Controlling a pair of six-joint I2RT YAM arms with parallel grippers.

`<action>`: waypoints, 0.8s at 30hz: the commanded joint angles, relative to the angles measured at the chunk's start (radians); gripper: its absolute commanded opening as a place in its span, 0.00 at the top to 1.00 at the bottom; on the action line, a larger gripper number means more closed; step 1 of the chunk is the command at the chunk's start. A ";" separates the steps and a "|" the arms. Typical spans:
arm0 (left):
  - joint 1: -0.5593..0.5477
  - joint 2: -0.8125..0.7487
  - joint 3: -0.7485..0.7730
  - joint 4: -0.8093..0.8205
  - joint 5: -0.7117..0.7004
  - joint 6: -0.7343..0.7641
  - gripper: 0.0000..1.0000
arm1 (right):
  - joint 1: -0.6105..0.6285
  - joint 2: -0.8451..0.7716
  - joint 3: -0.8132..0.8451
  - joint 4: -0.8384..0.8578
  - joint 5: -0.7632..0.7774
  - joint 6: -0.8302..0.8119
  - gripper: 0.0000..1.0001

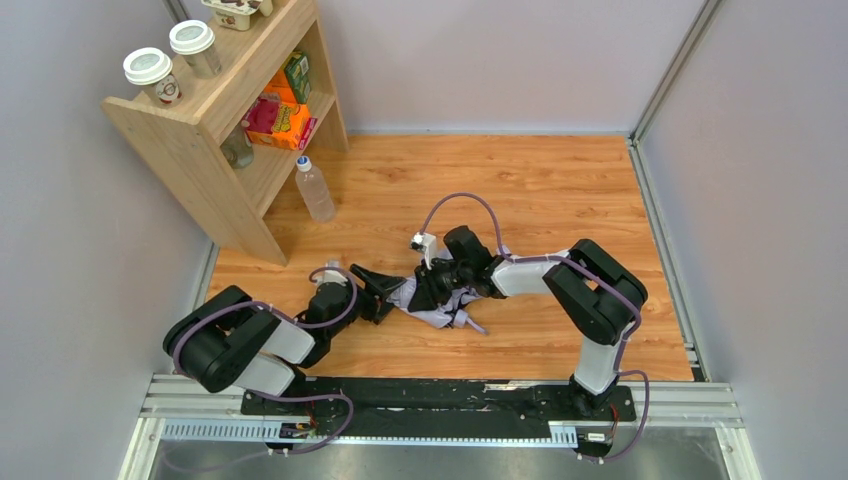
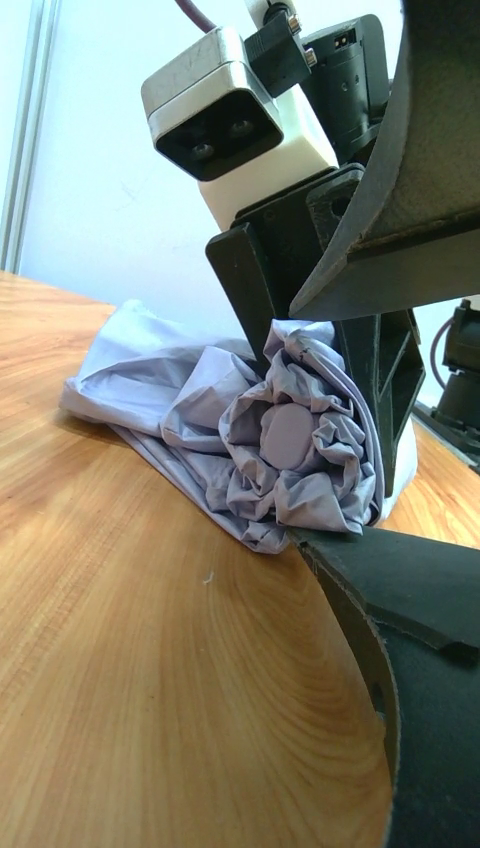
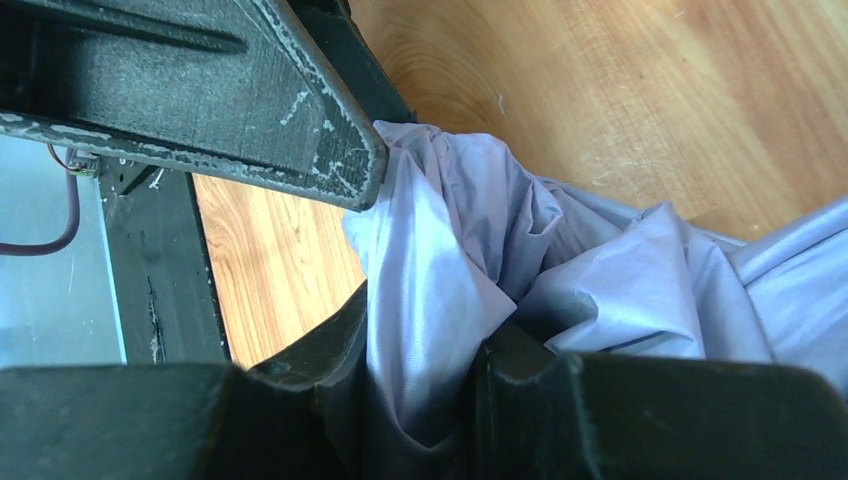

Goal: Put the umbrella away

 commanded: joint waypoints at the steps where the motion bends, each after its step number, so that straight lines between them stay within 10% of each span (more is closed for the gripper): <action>1: 0.010 -0.097 -0.006 -0.071 0.008 0.002 0.22 | 0.029 0.058 -0.044 -0.162 -0.034 -0.007 1.00; 6: 0.007 -0.113 0.111 -0.294 0.043 0.061 0.22 | 0.029 0.053 -0.039 -0.168 -0.037 -0.008 1.00; 15: -0.072 0.157 0.175 -0.213 0.045 0.019 0.22 | 0.033 0.039 0.005 -0.220 -0.032 -0.040 1.00; 24: -0.074 0.220 0.149 -0.181 0.008 0.052 0.78 | 0.043 0.027 0.035 -0.289 -0.014 -0.082 1.00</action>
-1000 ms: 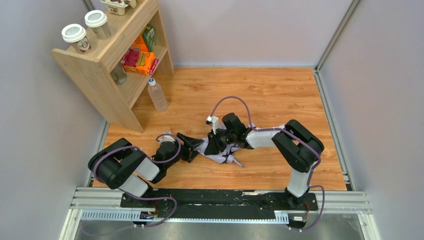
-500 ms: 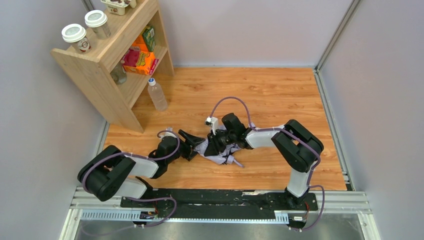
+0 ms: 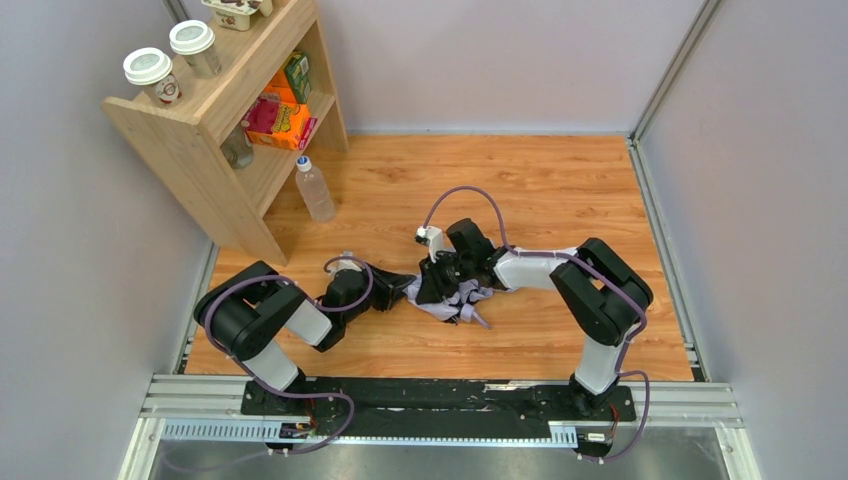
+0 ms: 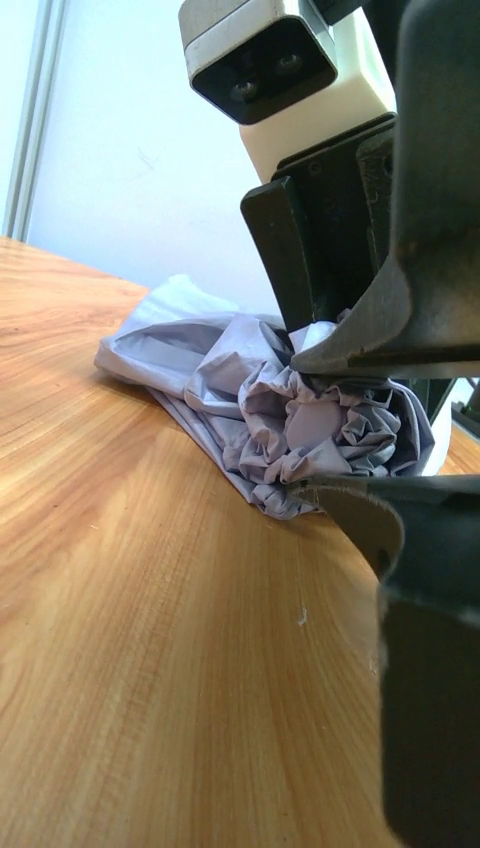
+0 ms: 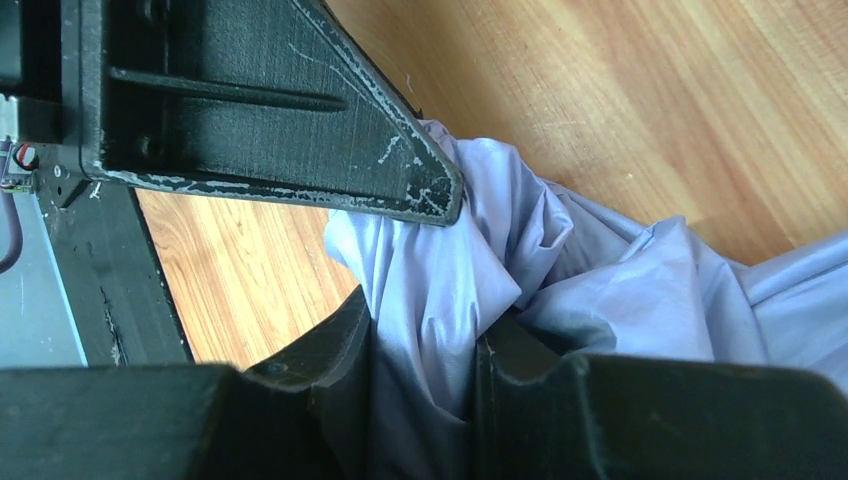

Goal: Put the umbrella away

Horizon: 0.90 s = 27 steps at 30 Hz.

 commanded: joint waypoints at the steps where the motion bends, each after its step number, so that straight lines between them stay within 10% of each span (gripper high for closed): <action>1: -0.040 0.030 0.006 -0.150 0.011 0.061 0.83 | 0.074 0.040 -0.021 -0.128 -0.071 -0.021 1.00; 6: -0.040 -0.027 0.010 -0.253 0.036 0.093 1.00 | 0.074 -0.033 -0.010 -0.180 0.021 0.025 1.00; 11: -0.043 -0.073 0.004 -0.345 0.054 0.107 1.00 | 0.088 -0.133 0.021 -0.281 0.155 0.067 0.55; 18: -0.045 -0.183 0.038 -0.546 0.036 0.131 1.00 | 0.160 -0.285 0.041 -0.392 0.418 0.028 0.17; 27: -0.045 -0.222 0.069 -0.649 0.040 0.125 1.00 | 0.453 -0.305 0.019 -0.475 1.041 -0.008 0.03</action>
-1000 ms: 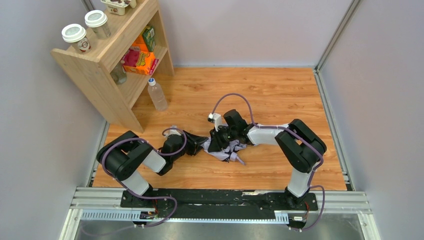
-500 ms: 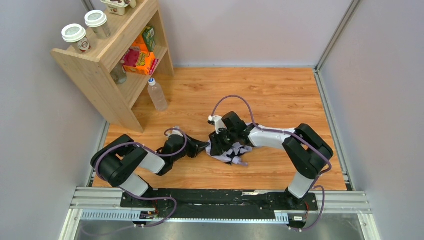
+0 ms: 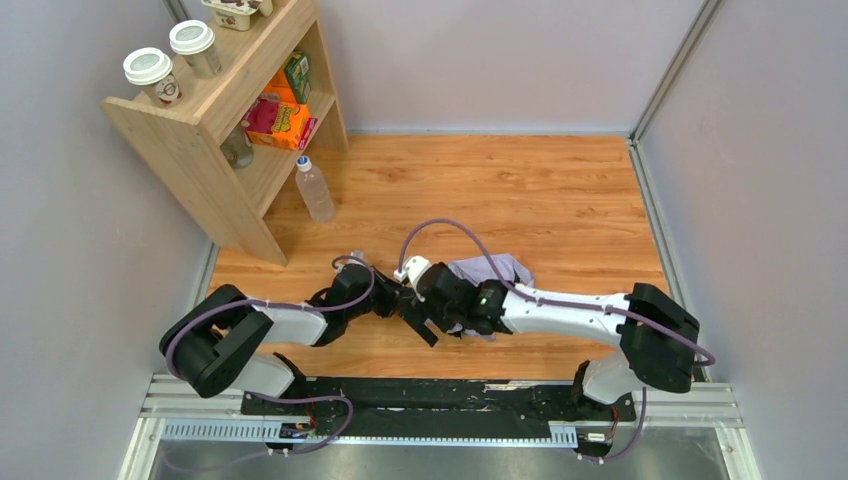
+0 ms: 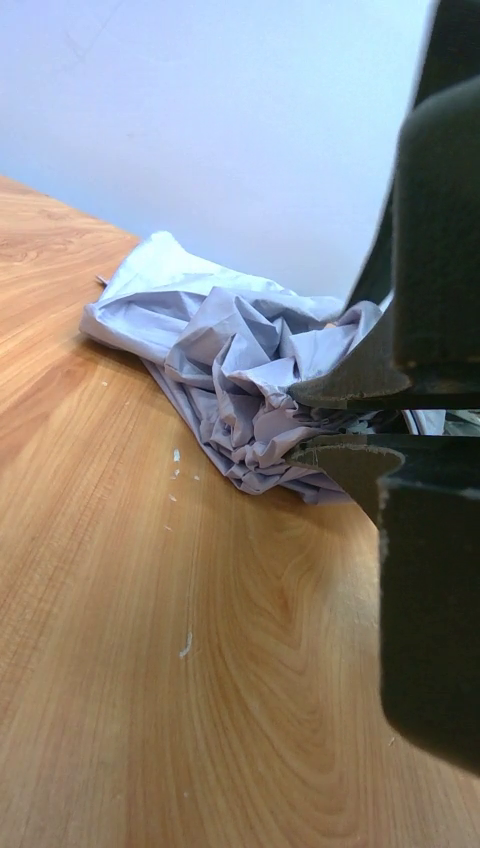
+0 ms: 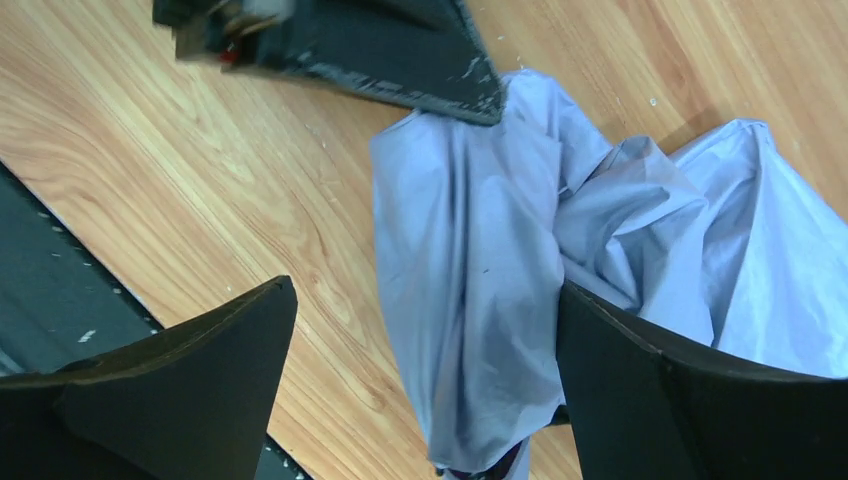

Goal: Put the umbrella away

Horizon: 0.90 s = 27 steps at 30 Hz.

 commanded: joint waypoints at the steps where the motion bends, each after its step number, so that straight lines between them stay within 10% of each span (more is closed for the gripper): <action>1: -0.003 0.003 0.003 -0.233 -0.015 0.047 1.00 | 0.111 0.041 -0.012 -0.006 0.359 -0.021 0.05; 7: -0.003 -0.039 0.071 -0.432 -0.020 0.055 1.00 | 0.140 0.190 -0.021 0.098 0.602 -0.012 0.16; 12: -0.002 -0.100 0.078 -0.495 -0.035 0.050 1.00 | 0.120 0.261 -0.049 0.140 0.501 0.049 0.69; 17: 0.027 -0.177 0.034 -0.486 -0.053 0.067 1.00 | 0.091 0.252 -0.119 0.212 0.219 0.082 1.00; 19: 0.066 -0.230 -0.004 -0.426 -0.035 0.089 0.83 | 0.036 0.247 -0.161 0.276 0.044 0.083 1.00; 22: 0.106 -0.356 -0.035 -0.440 -0.056 0.129 0.25 | -0.027 0.251 -0.196 0.337 -0.178 0.083 1.00; 27: 0.133 -0.670 -0.060 -0.564 -0.125 0.192 0.24 | -0.124 0.310 -0.199 0.422 -0.451 0.115 1.00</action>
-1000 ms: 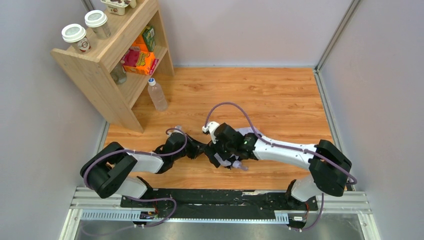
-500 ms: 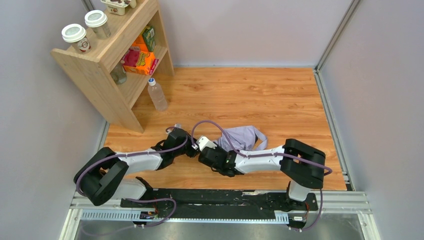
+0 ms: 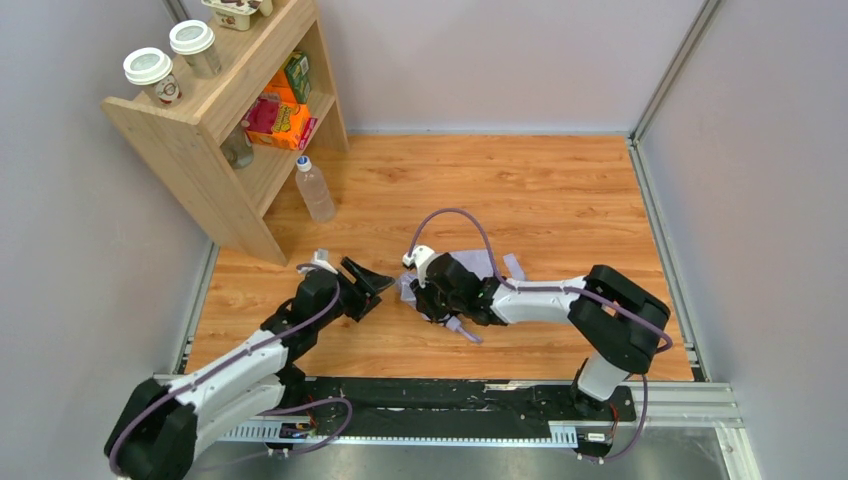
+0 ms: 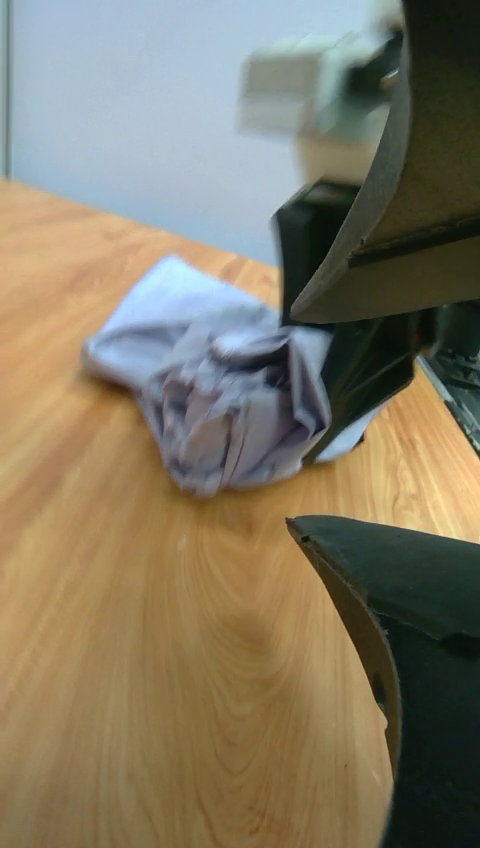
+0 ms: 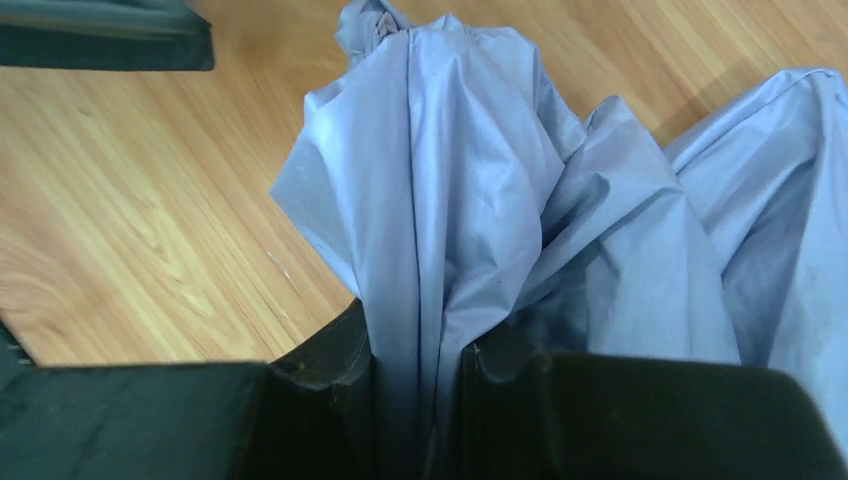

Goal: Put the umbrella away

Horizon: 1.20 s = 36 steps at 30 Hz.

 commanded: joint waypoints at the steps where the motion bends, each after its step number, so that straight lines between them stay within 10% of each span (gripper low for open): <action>1: 0.022 -0.225 -0.023 -0.130 -0.075 0.063 0.24 | -0.083 0.154 -0.057 0.019 -0.453 0.110 1.00; 11: 0.024 -0.194 -0.051 0.033 0.014 0.014 0.23 | -0.258 0.340 0.012 0.096 -0.825 0.256 1.00; 17: 0.021 -0.096 0.000 -0.091 -0.019 -0.081 0.22 | -0.282 0.345 0.033 0.064 -0.817 0.241 1.00; 27: 0.022 0.142 -0.002 0.286 -0.035 -0.095 0.22 | -0.282 0.343 0.066 0.027 -0.809 0.221 1.00; 36: 0.021 0.374 0.055 0.223 -0.056 -0.028 0.21 | -0.279 0.338 0.101 -0.019 -0.849 0.176 1.00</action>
